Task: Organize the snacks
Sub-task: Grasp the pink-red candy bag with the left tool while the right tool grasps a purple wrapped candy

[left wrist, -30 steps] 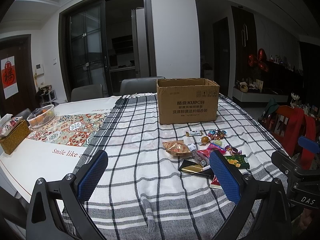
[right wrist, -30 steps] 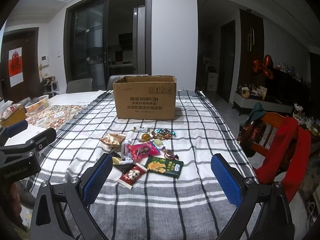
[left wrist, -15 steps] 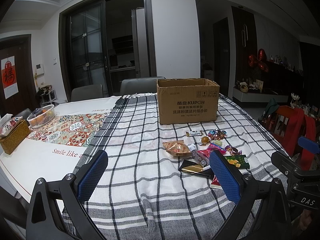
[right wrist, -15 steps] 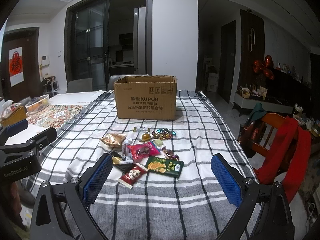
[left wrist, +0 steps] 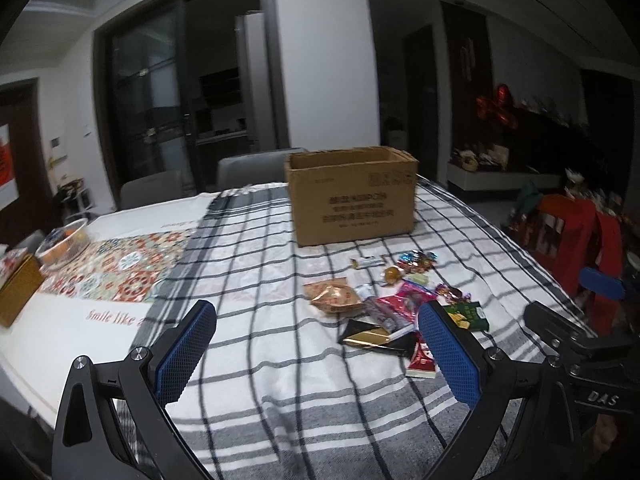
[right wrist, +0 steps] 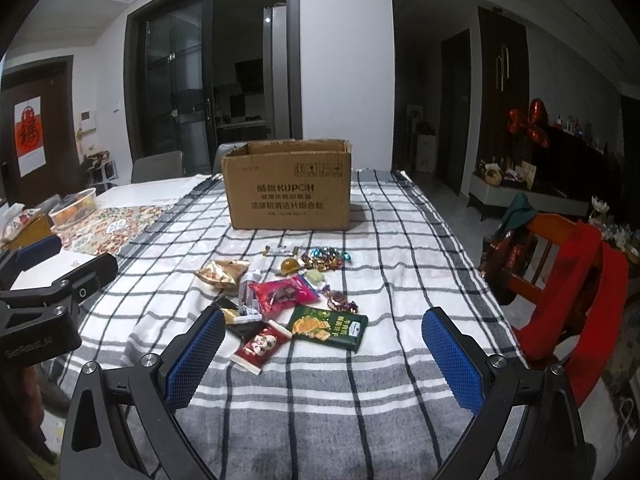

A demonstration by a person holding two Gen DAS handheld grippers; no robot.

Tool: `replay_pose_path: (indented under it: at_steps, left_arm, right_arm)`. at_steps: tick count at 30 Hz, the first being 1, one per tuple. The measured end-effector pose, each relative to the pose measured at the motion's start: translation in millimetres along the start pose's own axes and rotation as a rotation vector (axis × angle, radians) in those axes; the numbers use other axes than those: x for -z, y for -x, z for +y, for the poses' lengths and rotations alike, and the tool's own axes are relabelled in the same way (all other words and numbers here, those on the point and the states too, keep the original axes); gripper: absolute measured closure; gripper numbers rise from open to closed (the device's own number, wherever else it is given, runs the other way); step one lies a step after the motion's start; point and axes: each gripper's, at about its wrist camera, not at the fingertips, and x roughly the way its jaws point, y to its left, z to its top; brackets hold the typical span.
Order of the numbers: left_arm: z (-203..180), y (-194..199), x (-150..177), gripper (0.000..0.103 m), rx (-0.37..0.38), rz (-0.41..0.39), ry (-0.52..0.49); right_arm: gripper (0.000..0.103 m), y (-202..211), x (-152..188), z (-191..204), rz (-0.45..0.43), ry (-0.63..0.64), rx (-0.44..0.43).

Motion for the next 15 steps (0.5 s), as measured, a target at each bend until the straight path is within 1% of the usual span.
replay_pose_path:
  at_steps: [3, 4, 6, 8, 12, 13, 15]
  left_arm:
    - [-8.5, -14.3, -3.0, 0.007, 0.039, 0.027, -0.04]
    - [-10.8, -20.4, -4.5, 0.008, 0.059, 0.042, -0.047]
    - [-15.3, -32.4, -7.4, 0.014, 0.105, 0.067, -0.055]
    - [-21.4, -44.7, -10.8, 0.015, 0.144, 0.081, -0.075]
    - [-35.8, -67.0, -15.2, 0.021, 0.198, 0.092, -0.157]
    - [-40.2, -74.3, -15.9, 0.022, 0.215, 0.099, -0.185]
    - [-44.4, -85.3, -17.0, 0.024, 0.239, 0.112, -0.215]
  right_arm:
    - [0.003, -12.2, -1.6, -5.3, 0.012, 0.01, 0.012]
    - [0.003, -16.1, -2.3, -7.3, 0.019, 0.008, 0.009]
    - [0.003, -26.2, -4.3, -12.3, 0.039, -0.002, -0.005]
    - [0.003, -36.3, -6.0, -15.5, 0.057, -0.003, -0.02]
    - [0.004, -56.4, -7.8, -20.5, 0.082, 0.015, -0.031]
    - [0.008, -61.0, -8.5, -21.6, 0.089, 0.017, -0.036]
    - [0.012, -72.2, -10.5, -24.6, 0.112, 0.022, -0.052]
